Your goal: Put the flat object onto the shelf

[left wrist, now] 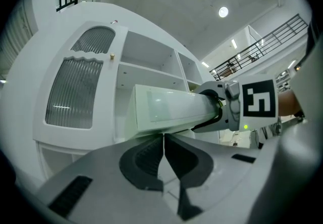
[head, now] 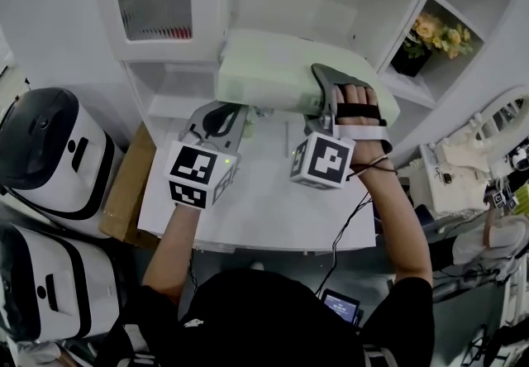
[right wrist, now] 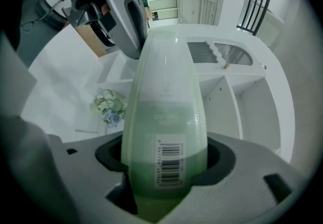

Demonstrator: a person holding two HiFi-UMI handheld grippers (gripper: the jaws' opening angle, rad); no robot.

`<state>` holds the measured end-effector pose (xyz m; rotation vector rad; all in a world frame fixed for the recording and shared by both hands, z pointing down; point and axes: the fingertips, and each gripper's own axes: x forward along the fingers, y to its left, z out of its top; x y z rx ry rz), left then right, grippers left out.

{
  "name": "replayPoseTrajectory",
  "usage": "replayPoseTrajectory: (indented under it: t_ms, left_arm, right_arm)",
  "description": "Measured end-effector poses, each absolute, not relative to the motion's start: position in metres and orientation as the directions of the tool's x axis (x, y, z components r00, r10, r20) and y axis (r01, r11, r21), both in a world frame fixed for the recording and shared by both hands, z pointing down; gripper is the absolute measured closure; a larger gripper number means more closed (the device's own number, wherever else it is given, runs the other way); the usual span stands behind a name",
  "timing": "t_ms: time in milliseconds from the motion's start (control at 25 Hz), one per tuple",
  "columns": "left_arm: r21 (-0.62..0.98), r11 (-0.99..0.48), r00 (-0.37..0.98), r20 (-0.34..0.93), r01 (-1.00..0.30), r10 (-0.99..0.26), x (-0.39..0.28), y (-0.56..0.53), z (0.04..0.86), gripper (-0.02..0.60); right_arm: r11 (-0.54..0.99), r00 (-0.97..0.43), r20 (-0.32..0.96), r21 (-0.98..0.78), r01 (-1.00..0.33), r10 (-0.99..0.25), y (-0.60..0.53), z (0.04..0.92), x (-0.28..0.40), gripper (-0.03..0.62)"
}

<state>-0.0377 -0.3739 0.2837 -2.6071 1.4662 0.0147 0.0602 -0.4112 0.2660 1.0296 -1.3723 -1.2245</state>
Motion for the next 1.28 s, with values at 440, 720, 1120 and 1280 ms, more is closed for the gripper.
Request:
replayPoseTrajectory:
  t_ms: [440,720,1120,1280]
  left_arm:
    - [-0.119,-0.492,0.5,-0.055,-0.863,-0.864,-0.041,-0.39,0.299,0.572]
    - [-0.112,-0.486,0.493,-0.041,-0.866,-0.869,-0.041,-0.4,0.309,0.572]
    - [-0.095,-0.474,0.477,-0.011,-0.875,-0.879,-0.037,-0.415,0.323,0.572]
    - [-0.111,-0.477,0.48,-0.004,-0.872,-0.877,-0.03,-0.417,0.325,0.572]
  right_arm:
    - [0.127,-0.15,0.128,0.992,0.017,-0.98,-0.437,0.271,0.062,0.273]
    - [0.126,-0.14,0.126,0.992,0.011,-0.982,-0.458,0.277,0.063,0.269]
    - [0.121,-0.132,0.121,0.993,0.006,-0.984,-0.491,0.29,0.074,0.264]
    - [0.132,-0.119,0.131,0.991,0.002,-0.984,-0.503,0.298,0.078,0.255]
